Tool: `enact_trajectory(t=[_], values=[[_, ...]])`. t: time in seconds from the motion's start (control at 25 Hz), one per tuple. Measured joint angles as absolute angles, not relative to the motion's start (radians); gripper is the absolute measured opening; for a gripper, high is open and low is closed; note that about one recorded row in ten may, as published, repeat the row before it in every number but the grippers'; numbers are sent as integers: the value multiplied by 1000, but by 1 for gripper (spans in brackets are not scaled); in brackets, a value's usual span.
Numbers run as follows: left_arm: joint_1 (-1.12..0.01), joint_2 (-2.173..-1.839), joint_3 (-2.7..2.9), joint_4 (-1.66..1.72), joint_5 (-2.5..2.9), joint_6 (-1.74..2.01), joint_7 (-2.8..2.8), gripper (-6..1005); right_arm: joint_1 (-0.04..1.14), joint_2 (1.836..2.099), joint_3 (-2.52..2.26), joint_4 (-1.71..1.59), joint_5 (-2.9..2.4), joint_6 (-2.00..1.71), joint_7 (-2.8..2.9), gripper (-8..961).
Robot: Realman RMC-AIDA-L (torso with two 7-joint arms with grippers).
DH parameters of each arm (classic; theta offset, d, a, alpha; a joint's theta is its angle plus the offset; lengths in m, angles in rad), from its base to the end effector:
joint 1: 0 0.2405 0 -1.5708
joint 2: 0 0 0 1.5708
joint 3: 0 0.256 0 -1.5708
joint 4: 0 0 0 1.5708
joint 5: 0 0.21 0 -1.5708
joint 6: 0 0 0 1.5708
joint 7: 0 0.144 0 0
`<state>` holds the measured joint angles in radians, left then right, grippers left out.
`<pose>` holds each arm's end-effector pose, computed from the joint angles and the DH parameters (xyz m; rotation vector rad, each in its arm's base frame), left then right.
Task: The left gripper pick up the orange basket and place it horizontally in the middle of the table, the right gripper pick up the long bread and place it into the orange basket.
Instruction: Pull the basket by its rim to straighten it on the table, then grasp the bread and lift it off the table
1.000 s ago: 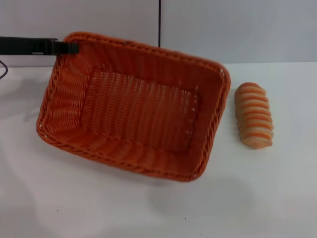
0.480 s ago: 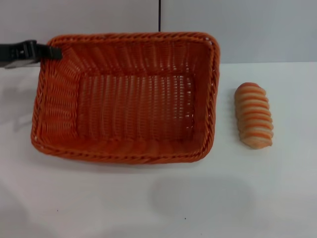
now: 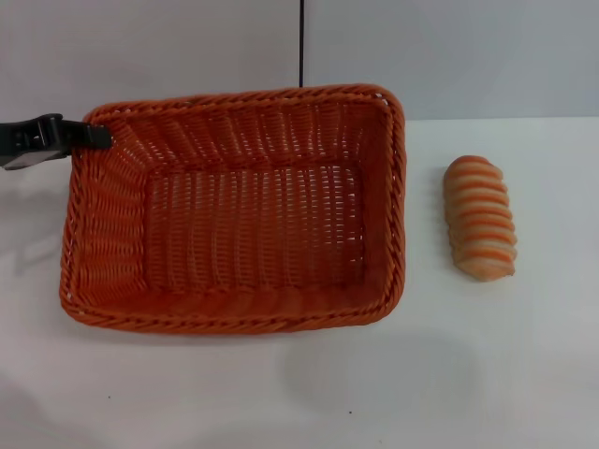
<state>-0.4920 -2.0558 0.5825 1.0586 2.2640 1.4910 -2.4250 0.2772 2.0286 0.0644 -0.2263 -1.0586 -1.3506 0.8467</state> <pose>-0.2904 0.3527 0.0890 -2.0891 -1.6233 -0.5319 0.4340 0.2425 0.1458 -0.8869 0.7199 0.9987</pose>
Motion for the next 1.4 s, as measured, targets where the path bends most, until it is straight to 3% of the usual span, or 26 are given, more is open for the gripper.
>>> enact_trajectory(t=[0.6,0.8,0.92,1.04,1.08,1.12,1.16,1.2,1.28,1.32,1.4], values=[[-492,-2039,574,1031,2264,1483,-2400,370,290,2026,60,-227,-1080,-1339,850,814],[-489,-2016,559,1018,2253,1468,-2362,477,286,2025,20,-236,-1081,-1343,878,814],[-484,-2020,487,1014,2175,1465,-2227,541,281,2019,-23,-256,-1081,-1341,930,814],[-468,-2046,420,983,2010,1462,-1978,605,267,1992,-117,-317,-1130,-1342,1064,814],[-447,-2060,407,929,1862,1461,-1787,621,257,1966,-172,-389,-1212,-1352,1219,814],[-447,-2060,407,929,1862,1461,-1787,637,257,1966,-172,-389,-1212,-1352,1219,814],[-439,-2061,405,896,1798,1460,-1716,652,251,1941,-199,-460,-1309,-1370,1361,814],[-428,-2061,405,834,1713,1462,-1615,668,251,1941,-199,-460,-1309,-1370,1361,815],[-418,-2058,404,664,1514,1490,-1355,684,255,1894,-209,-589,-1512,-1450,1576,815],[-418,-2058,404,664,1514,1490,-1355,683,255,1894,-209,-589,-1512,-1450,1576,815],[-413,-2060,404,562,1404,1535,-1162,682,277,1865,-211,-680,-1663,-1538,1684,815]])
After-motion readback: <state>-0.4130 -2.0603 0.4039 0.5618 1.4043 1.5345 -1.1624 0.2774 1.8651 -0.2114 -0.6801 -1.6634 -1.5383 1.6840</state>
